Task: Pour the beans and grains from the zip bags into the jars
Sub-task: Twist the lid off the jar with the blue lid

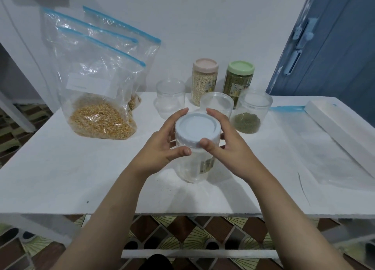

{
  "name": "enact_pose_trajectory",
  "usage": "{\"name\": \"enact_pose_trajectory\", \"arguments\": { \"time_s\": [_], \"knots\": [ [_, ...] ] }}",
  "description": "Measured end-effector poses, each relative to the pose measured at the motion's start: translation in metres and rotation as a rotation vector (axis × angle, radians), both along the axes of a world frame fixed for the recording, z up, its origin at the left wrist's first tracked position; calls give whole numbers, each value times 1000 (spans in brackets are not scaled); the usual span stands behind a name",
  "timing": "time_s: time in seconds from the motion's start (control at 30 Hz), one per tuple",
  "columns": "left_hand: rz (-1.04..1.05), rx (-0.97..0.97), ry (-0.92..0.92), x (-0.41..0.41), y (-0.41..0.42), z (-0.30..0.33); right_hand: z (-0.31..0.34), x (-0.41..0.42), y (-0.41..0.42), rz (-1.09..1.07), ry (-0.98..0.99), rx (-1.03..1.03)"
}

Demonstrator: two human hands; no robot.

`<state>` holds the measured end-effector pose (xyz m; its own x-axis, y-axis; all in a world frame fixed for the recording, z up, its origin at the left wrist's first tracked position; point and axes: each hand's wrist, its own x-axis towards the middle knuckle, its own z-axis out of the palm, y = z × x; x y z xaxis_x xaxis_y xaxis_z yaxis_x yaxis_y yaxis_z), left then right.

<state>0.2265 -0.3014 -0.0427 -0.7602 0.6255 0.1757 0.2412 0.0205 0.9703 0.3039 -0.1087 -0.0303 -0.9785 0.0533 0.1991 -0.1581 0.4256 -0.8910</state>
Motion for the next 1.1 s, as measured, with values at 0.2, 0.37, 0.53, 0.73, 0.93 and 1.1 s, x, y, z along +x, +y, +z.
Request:
{"name": "enact_pose_trajectory", "arguments": {
  "time_s": [0.2,0.37,0.53,0.73,0.93,1.1],
  "knots": [
    [17,-27,28,4,1,1,-3,3,14,-98,-13,-105],
    [24,-29,30,3,1,2,5,5,4,-31,-36,-79],
    [10,-25,10,1,0,0,6,3,4,-8,-16,32],
    [4,-21,-1,2,0,2,2,6,16,-99,4,-37],
    [1,-5,-13,2,0,1,7,2,4,3,-17,72],
    [-7,-24,-11,1,1,1,-1,-3,14,38,59,27]
  ]
}}
